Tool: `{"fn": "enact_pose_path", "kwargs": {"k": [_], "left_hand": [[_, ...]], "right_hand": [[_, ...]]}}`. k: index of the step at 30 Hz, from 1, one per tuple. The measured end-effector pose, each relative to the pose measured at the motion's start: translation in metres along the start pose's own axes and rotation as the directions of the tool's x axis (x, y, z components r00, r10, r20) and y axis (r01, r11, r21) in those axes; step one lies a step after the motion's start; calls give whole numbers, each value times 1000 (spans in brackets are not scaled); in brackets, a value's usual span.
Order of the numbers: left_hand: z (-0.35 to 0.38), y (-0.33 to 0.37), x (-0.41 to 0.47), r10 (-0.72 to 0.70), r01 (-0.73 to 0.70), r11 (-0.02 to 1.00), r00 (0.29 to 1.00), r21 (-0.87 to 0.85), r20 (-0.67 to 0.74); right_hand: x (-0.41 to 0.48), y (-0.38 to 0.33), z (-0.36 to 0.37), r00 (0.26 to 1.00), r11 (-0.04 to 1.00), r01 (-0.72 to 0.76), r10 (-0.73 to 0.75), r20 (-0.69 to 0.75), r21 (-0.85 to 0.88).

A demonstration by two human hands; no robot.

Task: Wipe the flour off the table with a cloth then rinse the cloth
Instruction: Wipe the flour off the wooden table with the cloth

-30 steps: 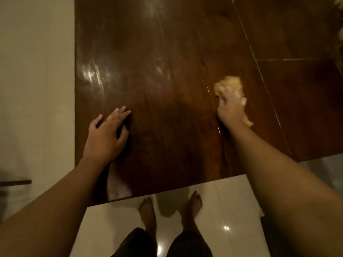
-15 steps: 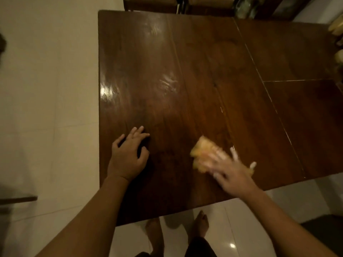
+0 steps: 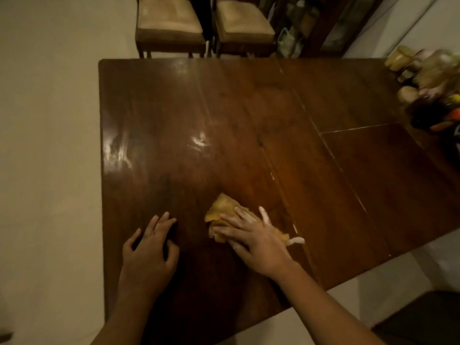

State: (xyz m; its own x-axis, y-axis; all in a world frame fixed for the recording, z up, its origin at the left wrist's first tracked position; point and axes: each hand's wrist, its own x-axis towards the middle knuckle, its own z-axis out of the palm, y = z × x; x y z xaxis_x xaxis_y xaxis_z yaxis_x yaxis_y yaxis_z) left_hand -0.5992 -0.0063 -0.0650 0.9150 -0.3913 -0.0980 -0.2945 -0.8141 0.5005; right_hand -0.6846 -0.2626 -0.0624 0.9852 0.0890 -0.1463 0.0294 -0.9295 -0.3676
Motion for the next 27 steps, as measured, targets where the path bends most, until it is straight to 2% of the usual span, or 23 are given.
{"fn": "enact_pose_path", "kwargs": {"k": [1, 2, 4, 5, 6, 7, 8, 10, 12, 13, 14, 15, 16, 17, 18, 19, 20, 22, 23, 25, 27], "left_hand": [[0, 1, 0, 0, 0, 1000, 1000, 25, 12], [0, 2, 0, 14, -17, 997, 999, 76, 29], [2, 1, -1, 87, -107, 970, 991, 218, 98], [4, 0, -1, 131, -167, 946, 981, 278, 143], [6, -2, 0, 170, -222, 922, 969, 319, 182], [8, -4, 1, 210, -273, 899, 955, 342, 210], [10, -5, 2, 253, -323, 877, 940, 356, 230], [12, -4, 5, 330, -405, 834, 910, 374, 250], [13, -3, 7, 367, -446, 816, 891, 368, 267], [12, -3, 8, 372, -450, 821, 888, 351, 269], [11, -4, 9, 374, -449, 829, 888, 333, 266], [10, -4, 9, 377, -448, 837, 888, 312, 264], [9, -3, 9, 379, -447, 846, 888, 290, 261], [8, -1, 8, 377, -440, 858, 890, 267, 255], [7, 1, 7, 369, -425, 871, 897, 247, 245], [5, 1, 8, 357, -409, 884, 903, 228, 238], [3, 1, 8, 351, -398, 897, 906, 194, 236], [0, -4, 11, 373, -387, 922, 903, 27, 214], [-3, -7, 12, 380, -367, 925, 905, -101, 190], [-9, -15, 14, 372, -315, 891, 919, -328, 128], [-11, -17, 13, 379, -300, 865, 916, -402, 131]], "right_hand": [[-13, 13, 0, 984, 988, -156, 157, -78, 18], [-26, 24, -3, 926, 939, -343, 345, -153, 37], [-47, 38, -5, 725, 756, -644, 652, -222, 115], [-55, 39, -5, 654, 690, -707, 721, -227, 156], [-61, 37, -3, 643, 681, -713, 731, -229, 169], [-67, 33, -1, 688, 723, -672, 689, -227, 157], [-76, 32, 3, 769, 795, -590, 606, -203, 138], [-97, 38, 5, 921, 925, -363, 375, -109, 116], [-114, 55, -1, 963, 960, -256, 263, -53, 114], [-115, 62, -3, 951, 949, -293, 301, -65, 120], [-111, 65, -3, 909, 911, -388, 404, -105, 141], [-101, 61, -1, 825, 839, -514, 541, -164, 179], [-88, 50, 2, 709, 741, -635, 671, -218, 218], [-70, 33, 5, 596, 650, -715, 759, -263, 257], [-52, 13, 8, 540, 609, -738, 791, -288, 289], [-35, -11, 11, 567, 637, -712, 770, -292, 297], [-22, -35, 16, 661, 716, -639, 698, -275, 279], [-9, -78, 30, 861, 881, -408, 459, -219, 240], [-9, -94, 37, 915, 921, -310, 357, -191, 235], [-26, -121, 56, 962, 959, -172, 213, -171, 225], [-56, -143, 74, 984, 963, -48, 91, -156, 265]]}}
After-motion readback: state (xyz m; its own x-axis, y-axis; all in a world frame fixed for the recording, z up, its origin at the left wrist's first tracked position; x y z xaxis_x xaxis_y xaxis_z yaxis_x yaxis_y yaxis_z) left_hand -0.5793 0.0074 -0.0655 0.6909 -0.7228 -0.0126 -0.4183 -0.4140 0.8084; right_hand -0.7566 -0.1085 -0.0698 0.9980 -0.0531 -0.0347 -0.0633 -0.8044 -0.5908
